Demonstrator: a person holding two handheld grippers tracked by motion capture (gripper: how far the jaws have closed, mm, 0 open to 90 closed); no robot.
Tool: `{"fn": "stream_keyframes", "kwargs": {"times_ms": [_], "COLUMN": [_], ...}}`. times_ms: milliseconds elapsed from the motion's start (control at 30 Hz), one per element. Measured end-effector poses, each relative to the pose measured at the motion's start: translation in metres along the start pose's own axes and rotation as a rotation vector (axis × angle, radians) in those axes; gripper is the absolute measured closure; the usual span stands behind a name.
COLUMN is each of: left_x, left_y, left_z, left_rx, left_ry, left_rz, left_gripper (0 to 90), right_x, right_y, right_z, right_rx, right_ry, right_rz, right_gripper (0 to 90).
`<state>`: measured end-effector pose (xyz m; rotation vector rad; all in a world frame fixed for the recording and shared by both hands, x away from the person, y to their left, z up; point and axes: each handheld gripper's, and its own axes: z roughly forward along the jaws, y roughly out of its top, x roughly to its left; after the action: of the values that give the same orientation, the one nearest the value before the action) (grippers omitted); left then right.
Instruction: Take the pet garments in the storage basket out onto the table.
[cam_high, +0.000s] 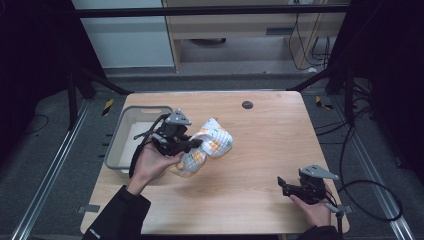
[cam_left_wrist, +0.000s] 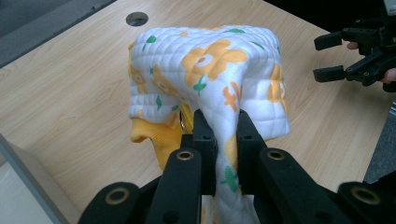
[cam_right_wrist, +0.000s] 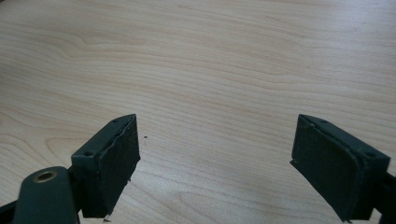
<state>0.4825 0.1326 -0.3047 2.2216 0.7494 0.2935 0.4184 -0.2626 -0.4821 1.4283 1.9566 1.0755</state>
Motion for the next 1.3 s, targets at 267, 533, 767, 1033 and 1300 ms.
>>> {"fn": "stream_keyframes", "kwargs": {"times_ms": [267, 533, 767, 1033, 1300], "left_x": [-0.002, -0.004, -0.007, -0.011, -0.014], "left_y": [-0.004, -0.007, -0.010, -0.015, -0.020], "left_z": [0.017, 0.031, 0.042, 0.060, 0.075], "left_rx": [0.027, 0.051, 0.061, 0.089, 0.108], "left_ry": [-0.023, -0.035, -0.044, -0.054, -0.067], "left_rz": [0.002, 0.008, 0.008, 0.009, 0.007], "left_gripper": [82.8, 82.8, 82.8, 82.8, 82.7], "right_x": [0.000, 0.000, 0.000, 0.000, 0.000], "right_y": [0.000, 0.000, 0.000, 0.000, 0.000], "right_z": [0.000, 0.000, 0.000, 0.000, 0.001], "right_rx": [0.000, 0.003, 0.003, 0.005, 0.005], "right_ry": [0.001, 0.004, 0.000, 0.003, -0.001], "right_rz": [0.000, 0.003, -0.001, 0.003, -0.004], "right_gripper": [15.1, 15.1, 15.1, 15.1, 15.0]}}
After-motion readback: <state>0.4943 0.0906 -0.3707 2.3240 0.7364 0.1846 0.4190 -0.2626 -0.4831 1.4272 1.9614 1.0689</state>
